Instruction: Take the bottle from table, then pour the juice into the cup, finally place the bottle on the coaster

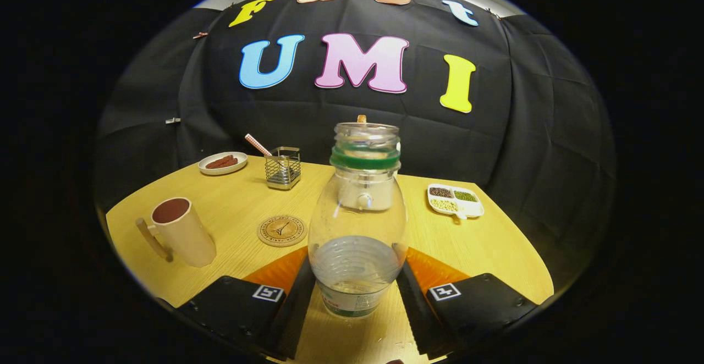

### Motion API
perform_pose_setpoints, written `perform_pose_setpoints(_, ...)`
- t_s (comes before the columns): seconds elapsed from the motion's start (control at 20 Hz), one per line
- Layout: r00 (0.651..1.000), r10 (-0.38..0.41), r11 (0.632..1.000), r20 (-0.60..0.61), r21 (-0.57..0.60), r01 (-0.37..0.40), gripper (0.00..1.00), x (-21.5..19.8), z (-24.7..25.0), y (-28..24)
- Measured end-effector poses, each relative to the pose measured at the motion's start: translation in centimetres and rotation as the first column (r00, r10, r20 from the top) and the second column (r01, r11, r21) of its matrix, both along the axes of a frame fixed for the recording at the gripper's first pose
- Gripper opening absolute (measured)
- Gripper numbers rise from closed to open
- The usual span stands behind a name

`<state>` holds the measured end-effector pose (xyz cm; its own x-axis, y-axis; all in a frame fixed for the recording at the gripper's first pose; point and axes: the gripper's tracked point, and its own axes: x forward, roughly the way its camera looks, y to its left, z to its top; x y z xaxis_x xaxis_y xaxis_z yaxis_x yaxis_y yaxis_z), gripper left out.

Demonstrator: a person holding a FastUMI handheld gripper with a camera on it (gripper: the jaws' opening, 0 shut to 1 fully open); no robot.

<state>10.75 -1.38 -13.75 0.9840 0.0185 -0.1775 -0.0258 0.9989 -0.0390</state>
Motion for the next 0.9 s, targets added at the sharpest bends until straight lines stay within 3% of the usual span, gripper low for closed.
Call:
perform_pose_setpoints(0.45, 1.000, -0.005, 0.993, -0.005, -0.120, 0.005, 0.75, -0.6, 4.5, 0.6)
perform_pose_setpoints(0.9, 0.999, -0.009, 0.931, 0.036, -0.364, 0.021, 0.75, -0.7, 9.9, 4.6)
